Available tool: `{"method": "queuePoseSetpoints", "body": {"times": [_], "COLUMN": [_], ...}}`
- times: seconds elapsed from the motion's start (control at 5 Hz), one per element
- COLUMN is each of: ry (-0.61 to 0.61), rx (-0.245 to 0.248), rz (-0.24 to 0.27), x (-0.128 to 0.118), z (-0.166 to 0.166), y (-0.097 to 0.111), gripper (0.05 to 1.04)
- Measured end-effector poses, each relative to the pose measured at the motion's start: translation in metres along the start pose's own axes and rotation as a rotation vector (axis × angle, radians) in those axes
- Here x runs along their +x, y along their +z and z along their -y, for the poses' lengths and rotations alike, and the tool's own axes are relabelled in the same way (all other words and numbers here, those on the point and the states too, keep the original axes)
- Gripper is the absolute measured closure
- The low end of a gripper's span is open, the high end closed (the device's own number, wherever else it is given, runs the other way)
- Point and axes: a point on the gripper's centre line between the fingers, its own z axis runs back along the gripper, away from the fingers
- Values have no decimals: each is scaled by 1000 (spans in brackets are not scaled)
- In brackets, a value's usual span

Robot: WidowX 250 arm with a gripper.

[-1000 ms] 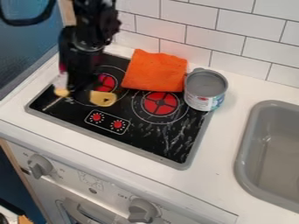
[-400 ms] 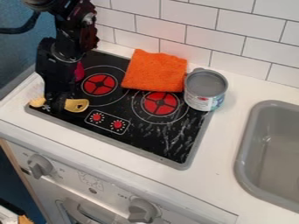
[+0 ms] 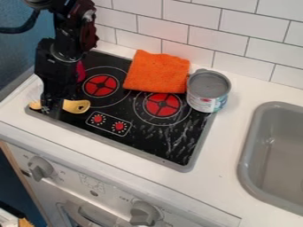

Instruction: Push red object with brush to left burner then place brush bottom left of the stove

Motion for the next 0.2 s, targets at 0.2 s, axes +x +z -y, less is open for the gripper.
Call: {"method": "queuePoseSetpoints", "body": {"times": [0.2], "ry": [-4], "rx": [3], "rz": [-19], "x": [-1], "z": [-1], "y": [9], "gripper": [79]}}
